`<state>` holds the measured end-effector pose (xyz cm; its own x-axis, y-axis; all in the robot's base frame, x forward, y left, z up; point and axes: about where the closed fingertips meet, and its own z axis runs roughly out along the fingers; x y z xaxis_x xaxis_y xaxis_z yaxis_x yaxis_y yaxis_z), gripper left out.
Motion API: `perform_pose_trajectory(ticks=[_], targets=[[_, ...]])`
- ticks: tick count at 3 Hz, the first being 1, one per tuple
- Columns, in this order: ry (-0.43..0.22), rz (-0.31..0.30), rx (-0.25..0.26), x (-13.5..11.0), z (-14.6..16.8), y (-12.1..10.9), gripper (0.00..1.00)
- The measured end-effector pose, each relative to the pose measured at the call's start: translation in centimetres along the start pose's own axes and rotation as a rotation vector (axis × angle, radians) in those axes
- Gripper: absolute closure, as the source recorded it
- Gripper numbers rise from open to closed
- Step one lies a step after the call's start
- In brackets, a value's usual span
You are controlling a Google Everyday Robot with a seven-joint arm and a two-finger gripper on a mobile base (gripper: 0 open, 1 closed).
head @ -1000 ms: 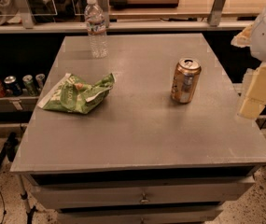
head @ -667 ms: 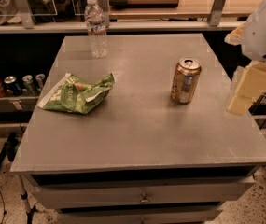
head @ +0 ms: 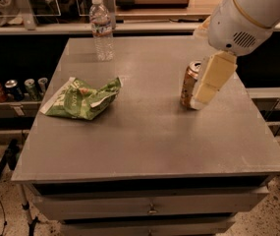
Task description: Pick green jalapeno chip bag
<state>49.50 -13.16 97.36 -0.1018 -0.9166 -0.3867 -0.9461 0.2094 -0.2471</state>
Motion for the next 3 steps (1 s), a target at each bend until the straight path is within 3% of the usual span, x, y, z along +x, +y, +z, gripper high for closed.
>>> perform_pose_trajectory(ticks=[1, 3], targets=[[-0.057, -0.051, -0.033, -4.0, 1.9, -0.2, 0.00], [-0.058, -0.146, -0.114, -9.5, 8.3, 0.9, 0.00]])
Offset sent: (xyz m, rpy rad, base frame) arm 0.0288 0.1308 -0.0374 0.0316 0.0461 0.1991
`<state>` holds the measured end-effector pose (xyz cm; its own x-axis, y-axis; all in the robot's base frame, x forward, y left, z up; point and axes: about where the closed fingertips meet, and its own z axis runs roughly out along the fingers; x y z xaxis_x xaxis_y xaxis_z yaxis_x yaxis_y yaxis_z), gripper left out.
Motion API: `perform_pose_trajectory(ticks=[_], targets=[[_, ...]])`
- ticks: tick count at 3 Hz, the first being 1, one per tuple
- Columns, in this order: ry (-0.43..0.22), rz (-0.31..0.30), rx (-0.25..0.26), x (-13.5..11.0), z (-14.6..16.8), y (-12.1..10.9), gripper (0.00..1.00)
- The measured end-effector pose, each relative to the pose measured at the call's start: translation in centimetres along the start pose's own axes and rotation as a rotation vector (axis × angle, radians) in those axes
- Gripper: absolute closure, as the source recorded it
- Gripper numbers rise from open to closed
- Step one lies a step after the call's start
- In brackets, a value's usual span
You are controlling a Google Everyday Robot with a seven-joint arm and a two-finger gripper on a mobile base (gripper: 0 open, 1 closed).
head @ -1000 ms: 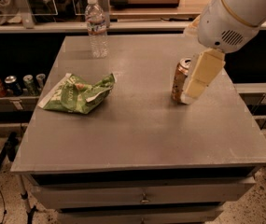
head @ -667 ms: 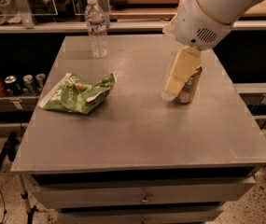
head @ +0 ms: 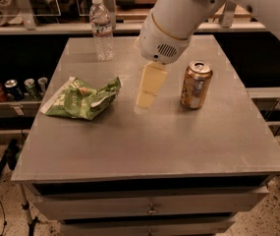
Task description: Pick green jalapeno chip bag
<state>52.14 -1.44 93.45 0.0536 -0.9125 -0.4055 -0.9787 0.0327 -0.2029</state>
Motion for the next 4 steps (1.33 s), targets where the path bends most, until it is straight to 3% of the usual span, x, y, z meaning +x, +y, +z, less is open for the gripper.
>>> perform_pose_trajectory(ticks=[2, 4], targets=[[0.002, -0.046, -0.072, -1.9, 6.5, -0.6, 0.00], [-0.043, -0.073, -0.099, -3.9, 8.8, -0.5, 0.00]])
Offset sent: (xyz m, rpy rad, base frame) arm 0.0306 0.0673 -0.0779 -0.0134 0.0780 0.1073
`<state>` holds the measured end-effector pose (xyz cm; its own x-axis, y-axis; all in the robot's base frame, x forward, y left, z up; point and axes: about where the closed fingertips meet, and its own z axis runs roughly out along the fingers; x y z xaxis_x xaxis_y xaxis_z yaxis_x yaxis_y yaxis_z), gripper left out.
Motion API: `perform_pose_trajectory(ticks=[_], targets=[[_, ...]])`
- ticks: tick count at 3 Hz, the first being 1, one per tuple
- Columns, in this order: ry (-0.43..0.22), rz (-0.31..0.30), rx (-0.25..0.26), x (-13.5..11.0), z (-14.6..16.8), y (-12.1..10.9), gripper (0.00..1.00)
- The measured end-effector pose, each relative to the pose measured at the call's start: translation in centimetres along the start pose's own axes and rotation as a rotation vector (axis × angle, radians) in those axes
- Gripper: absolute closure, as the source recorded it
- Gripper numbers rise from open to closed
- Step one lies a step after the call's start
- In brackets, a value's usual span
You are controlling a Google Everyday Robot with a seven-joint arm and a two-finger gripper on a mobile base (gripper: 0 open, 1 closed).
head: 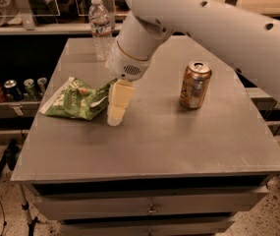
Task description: Pick green jalapeno chip bag
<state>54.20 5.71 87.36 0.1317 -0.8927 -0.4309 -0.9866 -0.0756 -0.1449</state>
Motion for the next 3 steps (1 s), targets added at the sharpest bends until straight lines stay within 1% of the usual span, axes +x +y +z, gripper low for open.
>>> perform_pose_trajectory(ticks=[1, 2, 3], targets=[[-0.031, -0.021, -0.013, -1.1, 0.4, 0.3, 0.00], [-0.054, -0.031, -0.030, -1.7, 1.1, 0.7, 0.18], [-0.067, -0.035, -0.046, -1.9, 1.7, 0.9, 0.40]])
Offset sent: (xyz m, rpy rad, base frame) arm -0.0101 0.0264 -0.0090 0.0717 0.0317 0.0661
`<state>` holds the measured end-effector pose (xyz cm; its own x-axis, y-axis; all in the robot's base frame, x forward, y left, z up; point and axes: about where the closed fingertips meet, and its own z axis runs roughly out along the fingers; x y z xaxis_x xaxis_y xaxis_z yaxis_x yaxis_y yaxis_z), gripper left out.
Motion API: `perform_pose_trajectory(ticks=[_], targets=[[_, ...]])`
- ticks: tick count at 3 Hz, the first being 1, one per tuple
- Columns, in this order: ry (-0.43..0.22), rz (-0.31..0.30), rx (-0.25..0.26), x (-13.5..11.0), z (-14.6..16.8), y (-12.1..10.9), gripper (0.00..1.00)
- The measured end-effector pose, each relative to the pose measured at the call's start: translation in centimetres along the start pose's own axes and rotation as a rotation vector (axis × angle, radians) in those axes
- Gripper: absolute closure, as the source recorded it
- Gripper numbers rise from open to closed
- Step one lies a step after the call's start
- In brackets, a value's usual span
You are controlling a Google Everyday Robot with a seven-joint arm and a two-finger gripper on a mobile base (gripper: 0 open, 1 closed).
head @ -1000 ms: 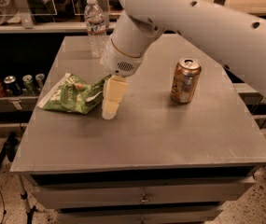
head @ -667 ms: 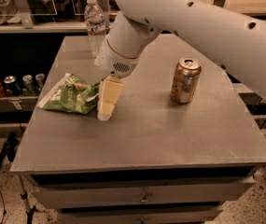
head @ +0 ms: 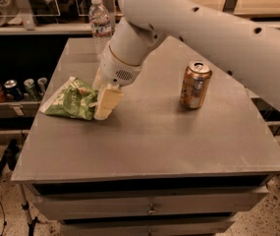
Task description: Pick green jalapeno chip bag
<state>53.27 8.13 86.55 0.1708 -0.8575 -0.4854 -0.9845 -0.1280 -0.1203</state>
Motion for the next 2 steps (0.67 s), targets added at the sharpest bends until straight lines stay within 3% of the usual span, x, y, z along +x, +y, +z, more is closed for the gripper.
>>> perform_pose_trajectory(ticks=[2], targets=[[0.015, 0.001, -0.011, -0.06, -0.04, -0.54, 0.88]])
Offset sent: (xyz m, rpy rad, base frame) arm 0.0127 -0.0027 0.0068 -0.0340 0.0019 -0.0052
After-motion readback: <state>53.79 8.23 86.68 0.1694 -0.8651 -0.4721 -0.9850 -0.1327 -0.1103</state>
